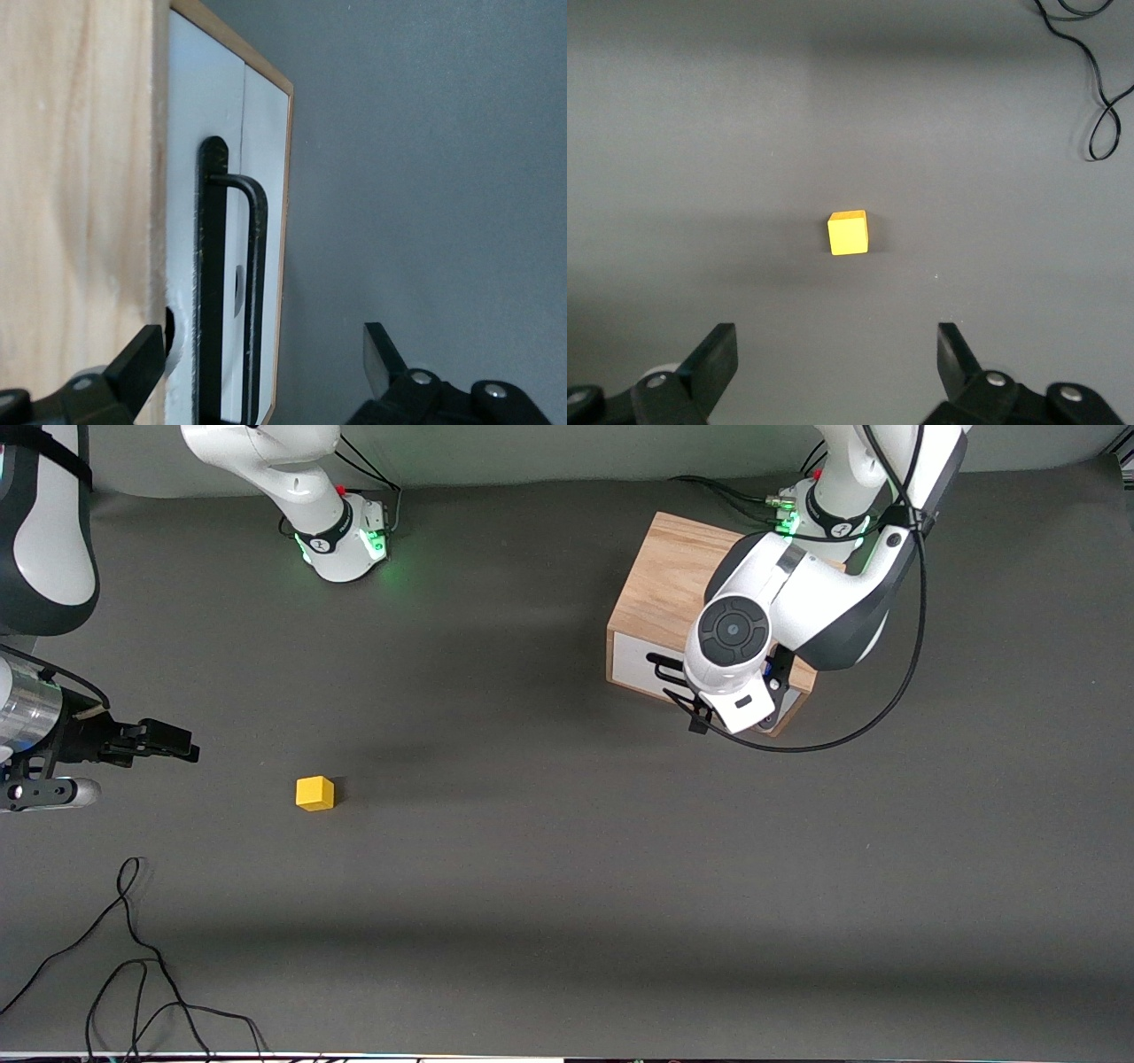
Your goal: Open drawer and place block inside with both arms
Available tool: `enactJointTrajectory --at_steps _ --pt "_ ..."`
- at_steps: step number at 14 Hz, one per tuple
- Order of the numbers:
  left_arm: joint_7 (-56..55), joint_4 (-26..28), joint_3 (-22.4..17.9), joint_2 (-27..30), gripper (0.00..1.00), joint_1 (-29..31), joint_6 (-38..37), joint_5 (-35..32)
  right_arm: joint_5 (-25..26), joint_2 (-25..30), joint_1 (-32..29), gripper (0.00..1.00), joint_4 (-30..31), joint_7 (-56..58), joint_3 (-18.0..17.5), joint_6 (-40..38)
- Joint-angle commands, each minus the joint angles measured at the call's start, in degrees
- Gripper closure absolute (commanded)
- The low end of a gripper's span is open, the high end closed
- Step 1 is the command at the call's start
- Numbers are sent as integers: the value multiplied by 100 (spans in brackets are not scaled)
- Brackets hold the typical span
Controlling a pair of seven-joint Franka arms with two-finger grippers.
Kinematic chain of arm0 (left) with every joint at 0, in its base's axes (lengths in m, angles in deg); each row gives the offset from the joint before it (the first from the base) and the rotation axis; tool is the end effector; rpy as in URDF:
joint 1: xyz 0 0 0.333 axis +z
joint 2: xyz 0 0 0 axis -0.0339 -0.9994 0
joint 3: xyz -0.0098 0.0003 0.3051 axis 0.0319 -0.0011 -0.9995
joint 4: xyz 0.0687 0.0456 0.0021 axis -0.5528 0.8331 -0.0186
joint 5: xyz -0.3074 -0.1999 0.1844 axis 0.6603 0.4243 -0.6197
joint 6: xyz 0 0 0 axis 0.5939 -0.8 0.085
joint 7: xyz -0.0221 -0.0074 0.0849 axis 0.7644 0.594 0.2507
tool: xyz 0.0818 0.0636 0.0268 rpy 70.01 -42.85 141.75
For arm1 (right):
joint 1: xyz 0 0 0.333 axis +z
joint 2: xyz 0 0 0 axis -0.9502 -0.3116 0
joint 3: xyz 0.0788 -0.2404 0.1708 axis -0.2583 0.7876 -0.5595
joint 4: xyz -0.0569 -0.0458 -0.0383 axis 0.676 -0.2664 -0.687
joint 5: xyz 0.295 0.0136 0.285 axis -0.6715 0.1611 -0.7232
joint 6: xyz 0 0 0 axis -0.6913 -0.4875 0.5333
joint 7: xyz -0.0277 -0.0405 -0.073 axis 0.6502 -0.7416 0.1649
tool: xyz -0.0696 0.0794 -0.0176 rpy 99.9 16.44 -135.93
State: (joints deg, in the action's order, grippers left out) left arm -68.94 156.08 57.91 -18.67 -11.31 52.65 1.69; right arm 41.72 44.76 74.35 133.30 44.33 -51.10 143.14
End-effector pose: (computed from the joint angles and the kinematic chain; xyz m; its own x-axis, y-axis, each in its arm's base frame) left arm 0.4981 -0.3400 0.3376 0.3071 0.9512 0.0291 0.9172 -0.2876 -0.2757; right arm 0.6309 -0.0161 0.5203 0.9980 0.0182 -0.0613 0.0152 -0.9987 -0.0485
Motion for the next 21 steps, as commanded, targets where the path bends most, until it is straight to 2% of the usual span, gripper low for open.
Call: enactJointTrajectory --at_steps 1,21 --pt "-32 48 -32 -82 0 -99 199 -123 56 68 40 0 73 -66 12 35" --pt "-129 39 -41 -794 0 -161 691 -439 56 77 40 0 64 -57 21 9"
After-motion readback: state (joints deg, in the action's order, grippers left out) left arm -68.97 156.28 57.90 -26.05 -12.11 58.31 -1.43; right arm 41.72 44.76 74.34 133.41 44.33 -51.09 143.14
